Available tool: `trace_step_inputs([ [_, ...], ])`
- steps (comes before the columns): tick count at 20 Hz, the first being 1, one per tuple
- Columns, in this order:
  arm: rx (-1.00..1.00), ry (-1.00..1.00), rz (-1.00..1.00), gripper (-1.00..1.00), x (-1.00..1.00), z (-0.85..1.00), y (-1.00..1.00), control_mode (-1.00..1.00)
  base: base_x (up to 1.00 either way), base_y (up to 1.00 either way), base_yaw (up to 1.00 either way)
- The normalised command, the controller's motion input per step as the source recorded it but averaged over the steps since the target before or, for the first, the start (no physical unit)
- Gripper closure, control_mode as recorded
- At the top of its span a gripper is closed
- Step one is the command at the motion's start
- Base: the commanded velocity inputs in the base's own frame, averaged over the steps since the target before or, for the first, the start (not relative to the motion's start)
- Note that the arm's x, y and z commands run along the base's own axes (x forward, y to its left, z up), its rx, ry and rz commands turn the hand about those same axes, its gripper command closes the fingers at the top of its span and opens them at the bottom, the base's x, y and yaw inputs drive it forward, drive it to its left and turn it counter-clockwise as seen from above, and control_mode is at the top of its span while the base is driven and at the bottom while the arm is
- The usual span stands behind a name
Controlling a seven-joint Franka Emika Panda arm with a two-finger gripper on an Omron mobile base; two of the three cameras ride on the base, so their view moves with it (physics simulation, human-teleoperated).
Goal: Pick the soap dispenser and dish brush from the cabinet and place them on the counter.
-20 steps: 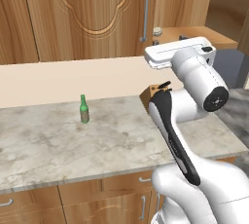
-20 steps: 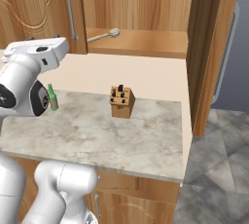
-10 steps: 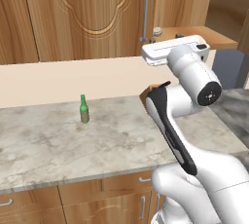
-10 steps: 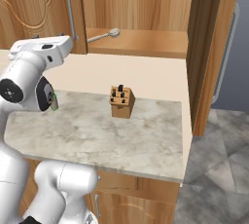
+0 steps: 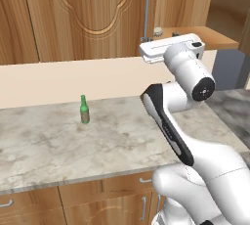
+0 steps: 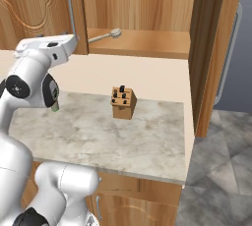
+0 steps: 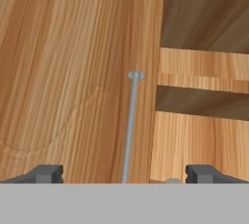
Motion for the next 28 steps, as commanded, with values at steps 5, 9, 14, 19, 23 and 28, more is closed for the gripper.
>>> trace_step_inputs([
  [5,0.00,0.00,0.00,-1.00,0.25,-0.03,0.03,-1.00,0.00,0.00,0.00],
  [9,0.00,0.00,0.00,-1.00,0.26,-0.03,0.03,-1.00,0.00,0.00,0.00],
  [14,0.00,0.00,0.00,-1.00,0.28,-0.01,0.03,-1.00,0.00,0.00,0.00],
  [19,0.00,0.00,0.00,-1.00,0.27,-0.02,0.03,-1.00,0.00,0.00,0.00],
  [23,0.00,0.00,0.00,-1.00,0.24,0.00,0.05,-1.00,0.00,0.00,0.00],
  [28,0.00,0.00,0.00,-1.00,0.24,0.00,0.04,-1.00,0.00,0.00,0.00],
])
